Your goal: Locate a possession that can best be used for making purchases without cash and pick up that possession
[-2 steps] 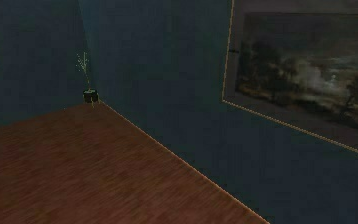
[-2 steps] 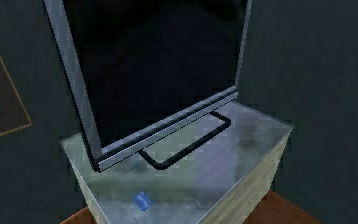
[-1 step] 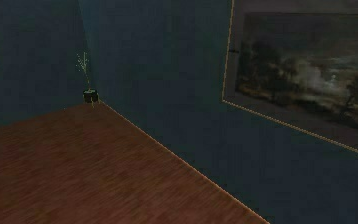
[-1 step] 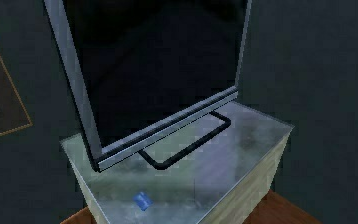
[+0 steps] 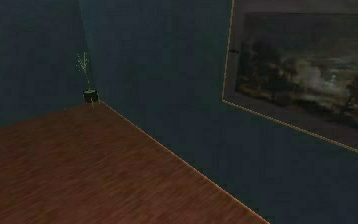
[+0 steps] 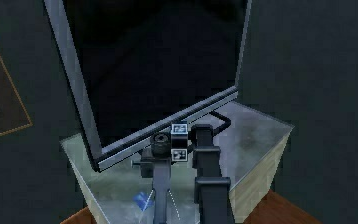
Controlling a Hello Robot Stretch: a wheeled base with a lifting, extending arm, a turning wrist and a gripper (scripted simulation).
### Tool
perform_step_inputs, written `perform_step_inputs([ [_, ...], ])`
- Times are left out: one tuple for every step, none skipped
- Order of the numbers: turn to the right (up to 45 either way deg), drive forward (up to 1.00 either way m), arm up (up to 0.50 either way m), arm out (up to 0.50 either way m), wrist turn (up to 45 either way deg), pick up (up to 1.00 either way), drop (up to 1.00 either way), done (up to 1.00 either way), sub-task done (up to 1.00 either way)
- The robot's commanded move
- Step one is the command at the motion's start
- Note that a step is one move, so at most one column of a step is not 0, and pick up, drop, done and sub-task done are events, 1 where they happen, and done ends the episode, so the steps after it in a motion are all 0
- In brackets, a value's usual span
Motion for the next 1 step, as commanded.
perform_step_inputs([
  [0.0,0.0,0.0,0.0,45.0,0.0,0.0,0.0,0.0],
])
